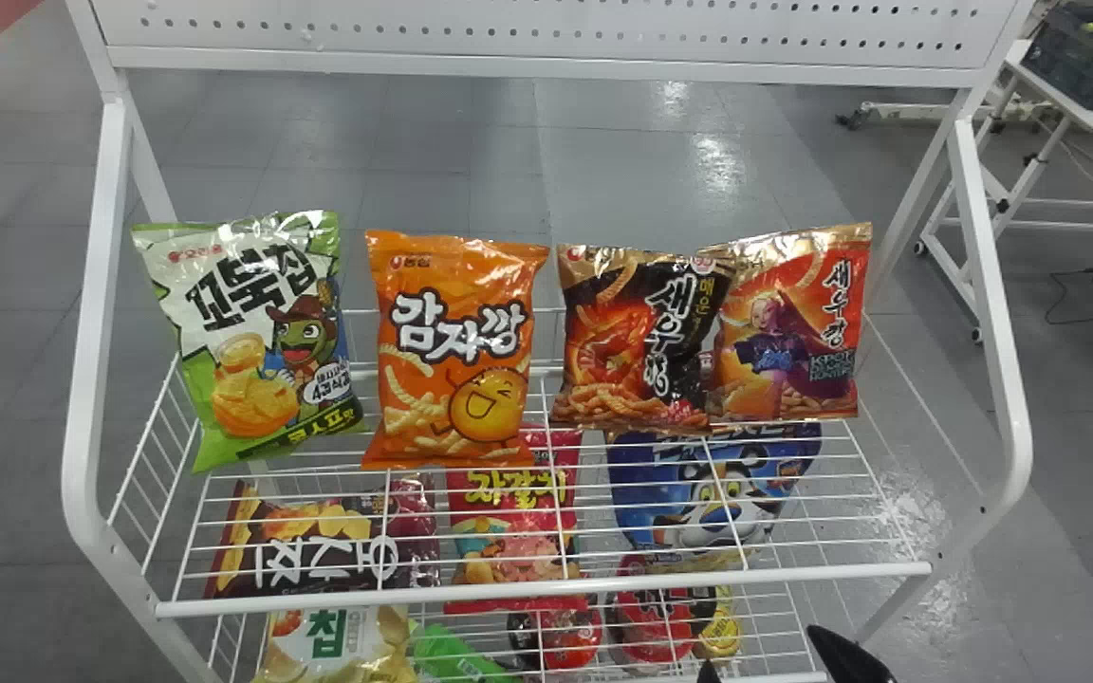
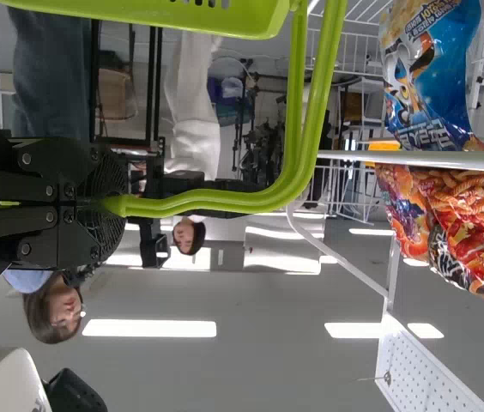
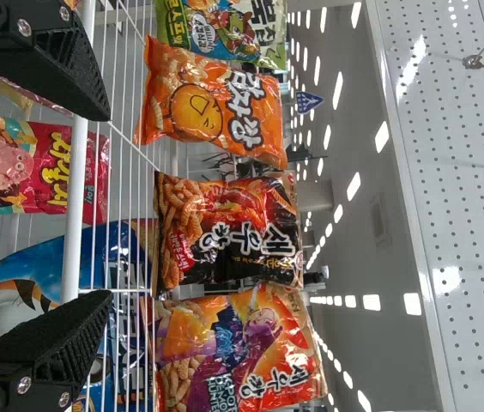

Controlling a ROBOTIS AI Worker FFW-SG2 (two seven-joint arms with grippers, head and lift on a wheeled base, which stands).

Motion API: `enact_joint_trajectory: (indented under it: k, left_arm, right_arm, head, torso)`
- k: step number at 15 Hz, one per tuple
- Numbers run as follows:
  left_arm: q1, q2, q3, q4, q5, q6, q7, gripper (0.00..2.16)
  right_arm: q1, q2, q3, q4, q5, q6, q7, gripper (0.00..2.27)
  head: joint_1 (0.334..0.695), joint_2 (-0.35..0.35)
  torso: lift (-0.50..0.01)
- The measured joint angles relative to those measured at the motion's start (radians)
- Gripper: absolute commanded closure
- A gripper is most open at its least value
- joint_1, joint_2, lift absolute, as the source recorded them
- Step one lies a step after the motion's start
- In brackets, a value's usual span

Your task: Hold basket handle with left hand then pick spicy shrimp crackers with right hand and place into basket

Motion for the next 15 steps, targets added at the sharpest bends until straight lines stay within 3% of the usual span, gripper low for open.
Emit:
enact_joint_trajectory:
  k: [15]
  left_arm:
    - [-0.006, 0.0, -0.002, 0.012, 0.0, -0.006, 0.0, 2.14]
  right_arm:
    - [-0.085, 0.0, -0.001, -0.041, 0.0, 0.119, -0.005, 0.07]
  head:
    - [0.695, -0.074]
  torso:
    - [-0.01]
